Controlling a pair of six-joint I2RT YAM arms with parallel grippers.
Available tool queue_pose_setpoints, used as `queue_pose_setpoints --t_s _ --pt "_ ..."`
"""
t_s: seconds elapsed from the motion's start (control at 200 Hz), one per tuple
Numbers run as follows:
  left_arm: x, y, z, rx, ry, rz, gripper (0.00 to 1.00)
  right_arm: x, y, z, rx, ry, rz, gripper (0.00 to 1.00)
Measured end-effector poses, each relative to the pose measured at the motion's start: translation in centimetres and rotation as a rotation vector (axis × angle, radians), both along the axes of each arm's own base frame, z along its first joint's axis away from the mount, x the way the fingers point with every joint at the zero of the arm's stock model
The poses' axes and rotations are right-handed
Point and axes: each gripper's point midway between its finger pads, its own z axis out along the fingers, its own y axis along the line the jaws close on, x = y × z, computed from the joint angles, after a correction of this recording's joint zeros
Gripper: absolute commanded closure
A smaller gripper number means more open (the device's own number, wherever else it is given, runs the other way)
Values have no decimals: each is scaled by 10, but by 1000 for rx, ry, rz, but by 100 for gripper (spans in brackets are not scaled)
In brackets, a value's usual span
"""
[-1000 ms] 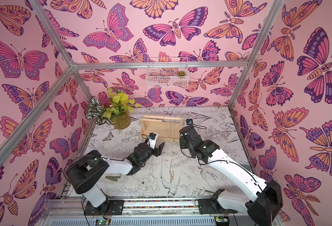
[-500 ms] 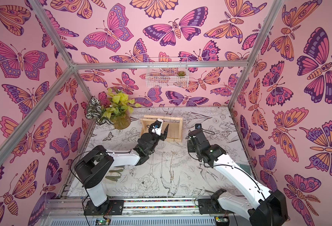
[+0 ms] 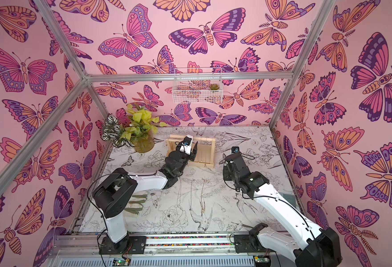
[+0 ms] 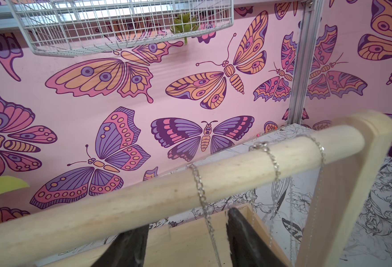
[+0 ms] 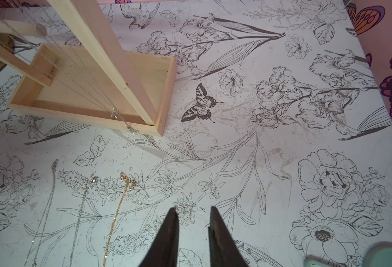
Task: Take the necklace off the jewelry display stand
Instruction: Take off the necklace from the stand.
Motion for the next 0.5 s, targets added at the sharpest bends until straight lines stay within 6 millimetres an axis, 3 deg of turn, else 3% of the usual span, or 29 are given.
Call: queue_pose_setpoints --t_s 0.26,0.385,0.501 --pt "6 2 1 -6 18 5 92 -1 2 -3 7 5 7 73" --pt "7 3 1 -7 24 3 100 0 3 -2 12 2 9 73" --pt "6 3 3 -10 22 4 100 0 3 -4 15 6 12 73"
